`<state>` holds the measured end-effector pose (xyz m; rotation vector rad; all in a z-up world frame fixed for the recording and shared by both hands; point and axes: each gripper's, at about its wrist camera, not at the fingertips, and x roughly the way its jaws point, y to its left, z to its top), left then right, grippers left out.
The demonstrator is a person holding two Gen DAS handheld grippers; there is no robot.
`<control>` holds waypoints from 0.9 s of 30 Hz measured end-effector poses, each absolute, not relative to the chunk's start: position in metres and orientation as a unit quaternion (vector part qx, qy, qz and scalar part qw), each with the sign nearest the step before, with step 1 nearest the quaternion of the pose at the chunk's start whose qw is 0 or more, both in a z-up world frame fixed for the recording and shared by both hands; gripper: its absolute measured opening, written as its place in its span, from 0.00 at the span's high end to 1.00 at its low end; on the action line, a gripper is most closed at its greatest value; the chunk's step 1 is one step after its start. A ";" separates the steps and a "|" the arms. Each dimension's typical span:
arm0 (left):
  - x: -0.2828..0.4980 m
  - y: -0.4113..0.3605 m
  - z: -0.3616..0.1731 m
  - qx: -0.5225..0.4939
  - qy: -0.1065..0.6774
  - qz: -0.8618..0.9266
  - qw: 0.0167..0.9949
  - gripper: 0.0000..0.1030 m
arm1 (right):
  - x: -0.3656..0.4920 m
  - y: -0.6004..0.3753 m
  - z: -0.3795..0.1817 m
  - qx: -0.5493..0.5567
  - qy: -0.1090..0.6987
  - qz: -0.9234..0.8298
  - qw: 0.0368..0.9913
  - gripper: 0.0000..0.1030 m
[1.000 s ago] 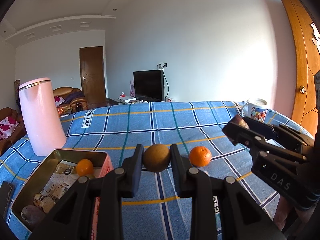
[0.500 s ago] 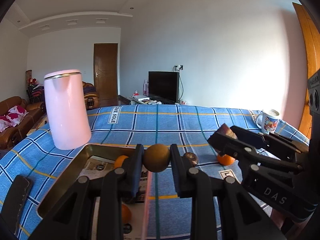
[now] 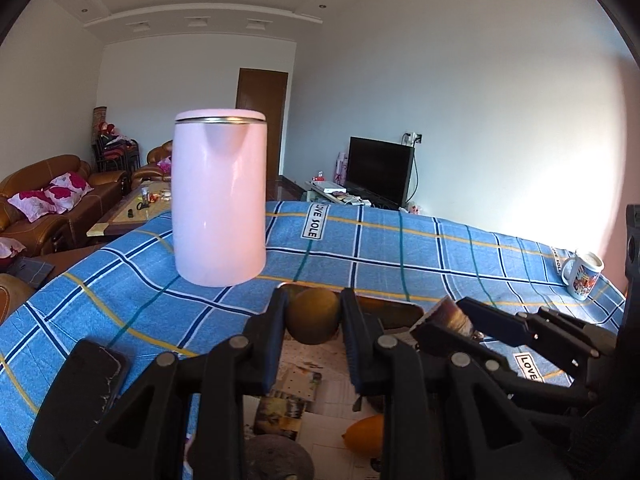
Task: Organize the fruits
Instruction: 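Carry the taro slice and yellow fruit over the tin box with both grippers, then open both grippers to drop the taro slice and yellow fruit into the box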
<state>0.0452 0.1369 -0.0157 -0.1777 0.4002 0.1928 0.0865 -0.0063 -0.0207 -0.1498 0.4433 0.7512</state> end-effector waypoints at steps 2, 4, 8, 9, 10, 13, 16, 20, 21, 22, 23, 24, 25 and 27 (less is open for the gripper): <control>0.047 0.148 -0.018 -0.096 0.206 0.102 0.968 0.73 | 0.088 0.007 -0.026 -0.081 0.225 0.370 0.898 0.62; 0.051 0.158 -0.021 -0.093 0.217 0.113 0.965 0.73 | 0.087 0.022 -0.029 -0.095 0.233 0.375 0.892 0.62; 0.059 0.171 -0.026 -0.090 0.235 0.126 0.960 0.73 | 0.085 0.040 -0.036 -0.115 0.252 0.380 0.882 0.62; 0.062 0.171 -0.027 -0.086 0.243 0.125 0.958 0.73 | 0.086 0.045 -0.038 -0.122 0.257 0.378 0.881 0.62; 0.065 0.171 -0.029 -0.082 0.249 0.123 0.957 0.73 | 0.088 0.048 -0.040 -0.128 0.263 0.376 0.879 0.62; 0.069 0.169 -0.033 -0.076 0.258 0.123 0.955 0.73 | 0.096 0.055 -0.046 -0.136 0.285 0.373 0.872 0.62; 0.070 0.170 -0.035 -0.076 0.262 0.127 0.954 0.73 | 0.103 0.057 -0.052 -0.136 0.303 0.373 0.866 0.62; 0.074 0.172 -0.036 -0.074 0.270 0.129 0.951 0.72 | 0.107 0.063 -0.056 -0.136 0.314 0.376 0.861 0.62; 0.074 0.172 -0.036 -0.072 0.271 0.130 0.951 0.72 | 0.108 0.064 -0.057 -0.137 0.316 0.378 0.859 0.62; 0.074 0.172 -0.037 -0.072 0.271 0.132 0.951 0.72 | 0.108 0.065 -0.058 -0.137 0.320 0.381 0.857 0.62; 0.074 0.172 -0.037 -0.074 0.271 0.135 0.950 0.71 | 0.109 0.066 -0.059 -0.135 0.324 0.384 0.854 0.62; 0.074 0.172 -0.036 -0.077 0.270 0.137 0.950 0.65 | 0.108 0.066 -0.057 -0.133 0.324 0.384 0.854 0.62; 0.072 0.172 -0.036 -0.079 0.267 0.140 0.950 0.55 | 0.107 0.065 -0.057 -0.131 0.322 0.385 0.855 0.58; 0.068 0.172 -0.033 -0.084 0.259 0.148 0.951 0.38 | 0.106 0.060 -0.054 -0.125 0.320 0.388 0.855 0.47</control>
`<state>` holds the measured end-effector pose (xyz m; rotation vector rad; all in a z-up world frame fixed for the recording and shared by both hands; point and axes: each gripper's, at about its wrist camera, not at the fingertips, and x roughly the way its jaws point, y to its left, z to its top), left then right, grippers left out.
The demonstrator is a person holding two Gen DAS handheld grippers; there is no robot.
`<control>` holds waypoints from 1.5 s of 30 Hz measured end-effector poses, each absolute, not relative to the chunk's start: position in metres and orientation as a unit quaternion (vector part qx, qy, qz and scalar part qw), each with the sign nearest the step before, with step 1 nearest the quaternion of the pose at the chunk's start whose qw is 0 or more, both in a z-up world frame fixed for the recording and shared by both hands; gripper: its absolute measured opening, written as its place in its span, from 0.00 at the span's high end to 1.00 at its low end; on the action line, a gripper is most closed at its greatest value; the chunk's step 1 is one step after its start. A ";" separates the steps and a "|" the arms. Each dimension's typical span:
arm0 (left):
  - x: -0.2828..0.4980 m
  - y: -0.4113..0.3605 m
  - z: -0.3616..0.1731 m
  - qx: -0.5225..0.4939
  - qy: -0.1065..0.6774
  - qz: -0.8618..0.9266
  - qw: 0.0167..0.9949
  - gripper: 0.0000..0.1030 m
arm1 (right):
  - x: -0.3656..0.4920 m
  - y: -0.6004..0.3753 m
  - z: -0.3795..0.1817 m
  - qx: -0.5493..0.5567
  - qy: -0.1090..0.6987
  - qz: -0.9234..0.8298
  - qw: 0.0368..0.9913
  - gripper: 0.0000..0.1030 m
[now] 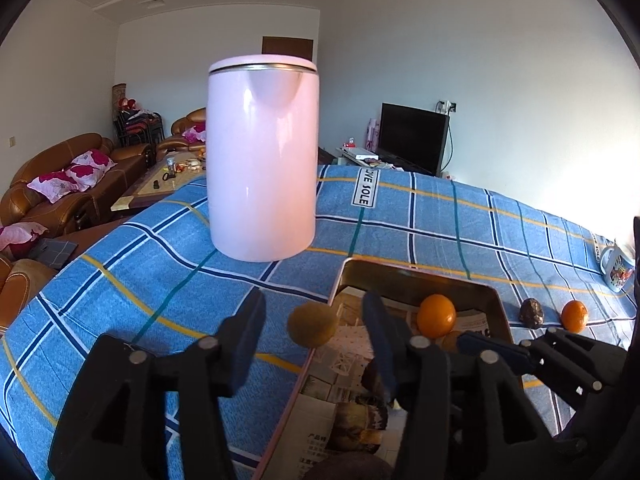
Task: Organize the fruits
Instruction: 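Open both grippers to drop the taro slice and yellow fruit into the box, then grasp an orange with the right gripper while the left grasps the brown round fruit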
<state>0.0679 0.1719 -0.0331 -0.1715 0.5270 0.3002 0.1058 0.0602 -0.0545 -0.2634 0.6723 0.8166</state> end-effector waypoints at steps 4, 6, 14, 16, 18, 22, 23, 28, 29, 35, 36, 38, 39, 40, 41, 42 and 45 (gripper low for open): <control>0.056 0.161 -0.022 -0.081 0.238 0.144 0.957 0.29 | 0.098 0.034 -0.042 -0.125 0.294 0.384 0.866 0.45; 0.054 0.151 -0.017 -0.079 0.232 0.135 0.960 0.27 | 0.096 0.010 -0.036 -0.134 0.274 0.362 0.881 0.42; 0.053 0.090 0.008 -0.041 0.208 0.094 0.973 0.12 | 0.134 -0.114 -0.025 -0.098 0.280 0.241 0.924 0.33; 0.059 0.070 0.009 -0.028 0.211 0.079 0.974 0.10 | 0.146 -0.139 -0.028 -0.086 0.295 0.207 0.929 0.32; 0.066 0.050 0.008 -0.016 0.219 0.062 0.974 0.10 | 0.158 -0.159 -0.034 -0.072 0.314 0.186 0.928 0.32; 0.083 0.015 0.002 0.014 0.232 0.037 0.972 0.10 | 0.180 -0.177 -0.049 -0.056 0.354 0.168 0.918 0.32; 0.088 0.008 -0.001 0.020 0.241 0.033 0.970 0.10 | 0.185 -0.180 -0.053 -0.050 0.361 0.171 0.916 0.32; 0.109 -0.007 -0.018 0.028 0.277 0.026 0.960 0.10 | 0.202 -0.177 -0.064 -0.023 0.388 0.190 0.901 0.32; 0.109 -0.008 -0.020 0.027 0.279 0.026 0.960 0.10 | 0.203 -0.175 -0.066 -0.023 0.392 0.193 0.899 0.32; 0.110 -0.015 -0.018 0.036 0.277 0.030 0.960 0.10 | 0.206 -0.171 -0.075 -0.028 0.407 0.196 0.892 0.33; 0.112 -0.017 -0.019 0.037 0.280 0.028 0.959 0.10 | 0.206 -0.171 -0.076 -0.026 0.407 0.202 0.890 0.38; 0.120 -0.022 -0.023 0.042 0.290 0.027 0.956 0.10 | 0.206 -0.169 -0.078 -0.029 0.415 0.213 0.884 0.53; 0.124 -0.024 -0.025 0.043 0.298 0.024 0.953 0.10 | 0.205 -0.168 -0.078 -0.033 0.414 0.212 0.884 0.53; 0.127 -0.025 -0.027 0.040 0.303 0.021 0.952 0.10 | 0.203 -0.168 -0.078 -0.037 0.413 0.212 0.885 0.53; 0.130 -0.025 -0.028 0.038 0.307 0.020 0.951 0.10 | 0.203 -0.169 -0.078 -0.035 0.412 0.213 0.885 0.53; 0.134 -0.025 -0.029 0.037 0.310 0.021 0.950 0.10 | 0.203 -0.172 -0.077 -0.027 0.410 0.211 0.887 0.53; 0.148 -0.023 -0.031 0.025 0.324 0.029 0.945 0.11 | 0.204 -0.189 -0.072 0.007 0.394 0.197 0.898 0.53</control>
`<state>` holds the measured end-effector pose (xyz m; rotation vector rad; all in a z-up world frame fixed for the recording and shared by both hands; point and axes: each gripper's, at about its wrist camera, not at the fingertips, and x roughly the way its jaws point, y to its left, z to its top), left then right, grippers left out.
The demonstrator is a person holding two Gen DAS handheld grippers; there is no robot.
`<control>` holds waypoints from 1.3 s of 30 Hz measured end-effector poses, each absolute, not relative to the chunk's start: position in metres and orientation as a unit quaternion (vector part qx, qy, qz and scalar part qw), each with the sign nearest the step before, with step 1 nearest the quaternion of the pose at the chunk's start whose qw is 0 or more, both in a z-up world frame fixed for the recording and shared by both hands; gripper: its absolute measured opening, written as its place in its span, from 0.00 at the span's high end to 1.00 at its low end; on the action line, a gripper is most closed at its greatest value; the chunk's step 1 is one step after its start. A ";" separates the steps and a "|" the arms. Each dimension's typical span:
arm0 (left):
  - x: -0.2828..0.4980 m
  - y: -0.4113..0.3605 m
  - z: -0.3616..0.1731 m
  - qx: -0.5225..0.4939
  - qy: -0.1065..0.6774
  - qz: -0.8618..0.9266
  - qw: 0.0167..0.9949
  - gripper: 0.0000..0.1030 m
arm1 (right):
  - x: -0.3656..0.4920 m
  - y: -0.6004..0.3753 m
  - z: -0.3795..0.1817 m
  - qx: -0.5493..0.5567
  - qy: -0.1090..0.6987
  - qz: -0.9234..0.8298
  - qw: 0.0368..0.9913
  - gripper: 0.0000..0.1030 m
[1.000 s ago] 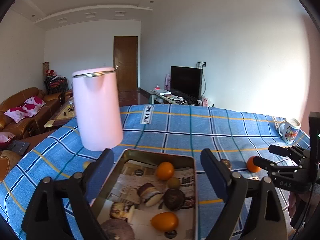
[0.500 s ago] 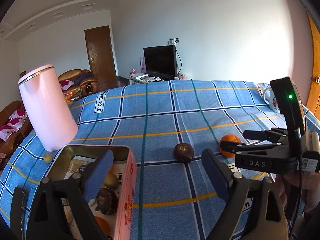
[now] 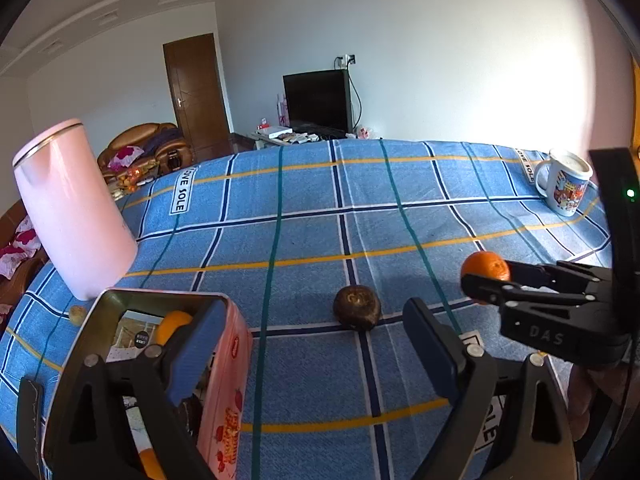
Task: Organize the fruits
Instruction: 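Grasp an orange with the right gripper while the left grasps the brown round fruit, then carry the orange and brown fruit over the tin box with both grippers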
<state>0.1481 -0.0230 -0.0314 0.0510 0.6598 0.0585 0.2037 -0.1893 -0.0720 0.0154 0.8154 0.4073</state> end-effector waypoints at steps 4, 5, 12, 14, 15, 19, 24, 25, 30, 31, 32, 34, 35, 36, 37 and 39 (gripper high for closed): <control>0.173 -0.025 -0.035 0.010 0.348 0.031 0.937 0.12 | 0.203 -0.213 -0.065 0.037 0.373 0.179 0.910 0.53; 0.179 -0.029 -0.037 0.010 0.354 0.028 0.935 0.13 | 0.203 -0.216 -0.064 0.042 0.370 0.177 0.911 0.53; 0.209 -0.049 -0.061 0.025 0.409 0.014 0.912 0.35 | 0.190 -0.221 -0.056 0.046 0.344 0.192 0.918 0.53; 0.212 -0.051 -0.068 0.026 0.422 0.017 0.906 0.35 | 0.185 -0.218 -0.054 0.037 0.338 0.195 0.920 0.53; 0.213 -0.053 -0.071 0.028 0.423 0.018 0.905 0.37 | 0.184 -0.217 -0.053 0.034 0.335 0.196 0.921 0.53; 0.216 -0.052 -0.077 0.021 0.432 0.008 0.902 0.60 | 0.180 -0.214 -0.054 0.030 0.333 0.205 0.920 0.53; 0.210 -0.049 -0.076 0.010 0.428 -0.002 0.904 0.62 | 0.177 -0.217 -0.053 0.036 0.324 0.204 0.923 0.53; 0.207 -0.049 -0.074 0.006 0.424 -0.007 0.905 0.62 | 0.177 -0.218 -0.053 0.038 0.322 0.203 0.924 0.53; 0.185 -0.050 -0.065 0.002 0.398 -0.021 0.917 0.62 | 0.172 -0.223 -0.049 0.048 0.306 0.199 0.930 0.53; 0.180 -0.049 -0.064 -0.001 0.392 -0.024 0.919 0.62 | 0.171 -0.224 -0.048 0.050 0.301 0.198 0.931 0.53; 0.175 -0.049 -0.062 -0.002 0.386 -0.025 0.922 0.62 | 0.169 -0.225 -0.047 0.052 0.297 0.197 0.933 0.53; 0.164 -0.051 -0.059 0.002 0.373 -0.031 0.927 0.62 | 0.165 -0.227 -0.045 0.056 0.285 0.194 0.937 0.53; 0.160 -0.051 -0.057 0.003 0.367 -0.032 0.930 0.62 | 0.164 -0.228 -0.043 0.058 0.280 0.194 0.938 0.53; 0.155 -0.052 -0.055 0.005 0.360 -0.031 0.932 0.62 | 0.162 -0.228 -0.043 0.059 0.277 0.194 0.939 0.53; 0.151 -0.053 -0.054 0.009 0.353 -0.031 0.935 0.62 | 0.161 -0.229 -0.042 0.060 0.274 0.194 0.940 0.53; 0.143 -0.053 -0.050 0.014 0.338 -0.029 0.941 0.62 | 0.158 -0.230 -0.040 0.061 0.264 0.191 0.943 0.53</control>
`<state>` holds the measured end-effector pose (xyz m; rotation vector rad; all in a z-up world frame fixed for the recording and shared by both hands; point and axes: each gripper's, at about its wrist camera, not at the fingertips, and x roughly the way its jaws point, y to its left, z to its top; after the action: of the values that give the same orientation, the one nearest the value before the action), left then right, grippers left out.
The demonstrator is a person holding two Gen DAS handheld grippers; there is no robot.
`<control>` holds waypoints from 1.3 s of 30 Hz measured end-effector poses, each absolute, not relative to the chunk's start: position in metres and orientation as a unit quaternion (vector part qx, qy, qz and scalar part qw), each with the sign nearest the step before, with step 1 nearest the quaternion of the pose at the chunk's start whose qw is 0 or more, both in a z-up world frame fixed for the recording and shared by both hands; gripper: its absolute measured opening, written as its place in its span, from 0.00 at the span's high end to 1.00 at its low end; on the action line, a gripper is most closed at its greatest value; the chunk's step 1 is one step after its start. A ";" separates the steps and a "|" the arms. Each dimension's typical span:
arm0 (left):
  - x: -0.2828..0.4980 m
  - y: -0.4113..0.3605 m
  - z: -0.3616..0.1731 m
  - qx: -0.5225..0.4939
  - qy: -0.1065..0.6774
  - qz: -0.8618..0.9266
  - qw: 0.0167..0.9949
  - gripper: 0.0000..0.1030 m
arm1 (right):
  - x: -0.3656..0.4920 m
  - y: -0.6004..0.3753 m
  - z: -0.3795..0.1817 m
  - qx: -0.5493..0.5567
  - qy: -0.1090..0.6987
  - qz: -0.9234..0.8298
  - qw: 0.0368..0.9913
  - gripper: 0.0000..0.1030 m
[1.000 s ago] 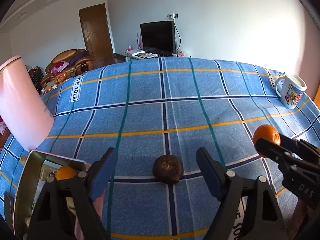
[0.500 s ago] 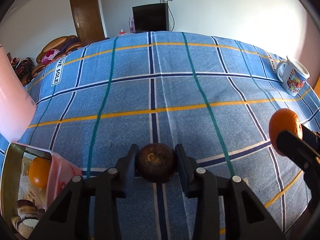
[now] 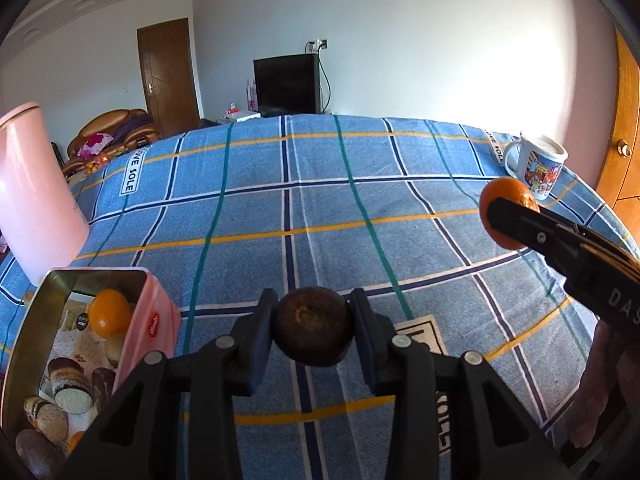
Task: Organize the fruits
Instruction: 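Carry the orange and brown fruit over the tin box with both grippers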
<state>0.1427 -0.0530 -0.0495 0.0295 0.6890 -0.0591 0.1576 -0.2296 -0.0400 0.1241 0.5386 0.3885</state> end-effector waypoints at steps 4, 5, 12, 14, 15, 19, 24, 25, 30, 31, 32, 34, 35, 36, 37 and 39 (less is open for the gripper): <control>0.126 -0.053 -0.043 0.021 0.307 -0.026 0.951 0.62 | 0.150 -0.230 -0.036 0.060 0.247 0.186 0.949 0.53; 0.123 -0.053 -0.041 0.022 0.300 -0.025 0.953 0.62 | 0.148 -0.230 -0.035 0.059 0.242 0.184 0.951 0.53; 0.101 -0.045 -0.034 0.026 0.263 -0.019 0.964 0.62 | 0.126 -0.219 -0.029 0.030 0.206 0.180 0.961 0.53; 0.095 -0.041 -0.032 0.027 0.255 -0.016 0.966 0.62 | 0.120 -0.214 -0.028 0.021 0.197 0.181 0.963 0.53; 0.093 -0.039 -0.032 0.026 0.251 -0.015 0.967 0.62 | 0.116 -0.212 -0.028 0.017 0.192 0.182 0.964 0.53; 0.083 -0.028 -0.029 0.021 0.240 -0.009 0.971 0.62 | 0.108 -0.202 -0.026 0.006 0.188 0.191 0.963 0.53; 0.072 -0.013 -0.024 0.010 0.229 -0.003 0.973 0.62 | 0.104 -0.188 -0.026 0.002 0.188 0.205 0.960 0.53; 0.070 -0.010 -0.023 0.008 0.227 -0.002 0.974 0.62 | 0.103 -0.185 -0.026 0.002 0.188 0.208 0.960 0.53; 0.061 0.004 -0.019 0.000 0.219 0.006 0.976 0.62 | 0.097 -0.170 -0.025 0.000 0.187 0.225 0.956 0.53; 0.059 0.007 -0.018 -0.002 0.217 0.008 0.976 0.62 | 0.096 -0.166 -0.024 -0.002 0.185 0.228 0.956 0.53; 0.057 0.010 -0.017 -0.002 0.215 0.009 0.977 0.62 | 0.095 -0.163 -0.023 -0.002 0.184 0.231 0.955 0.53; 0.054 0.014 -0.016 -0.003 0.212 0.013 0.977 0.62 | 0.093 -0.156 -0.020 -0.004 0.182 0.238 0.954 0.53; 0.052 0.017 -0.016 -0.004 0.211 0.016 0.977 0.62 | 0.092 -0.153 -0.019 -0.005 0.181 0.242 0.953 0.53; 0.050 0.020 -0.015 -0.005 0.210 0.018 0.978 0.62 | 0.091 -0.149 -0.018 -0.007 0.180 0.245 0.953 0.53; 0.049 0.023 -0.015 -0.006 0.209 0.020 0.978 0.62 | 0.090 -0.145 -0.017 -0.009 0.179 0.248 0.952 0.53; 0.047 0.028 -0.014 -0.007 0.208 0.025 0.978 0.62 | 0.089 -0.137 -0.015 -0.012 0.178 0.254 0.951 0.53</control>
<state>0.0471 0.0277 -0.0140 -0.0133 0.4187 0.0513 0.0891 -0.1374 -0.0148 -0.0244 0.3614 0.5171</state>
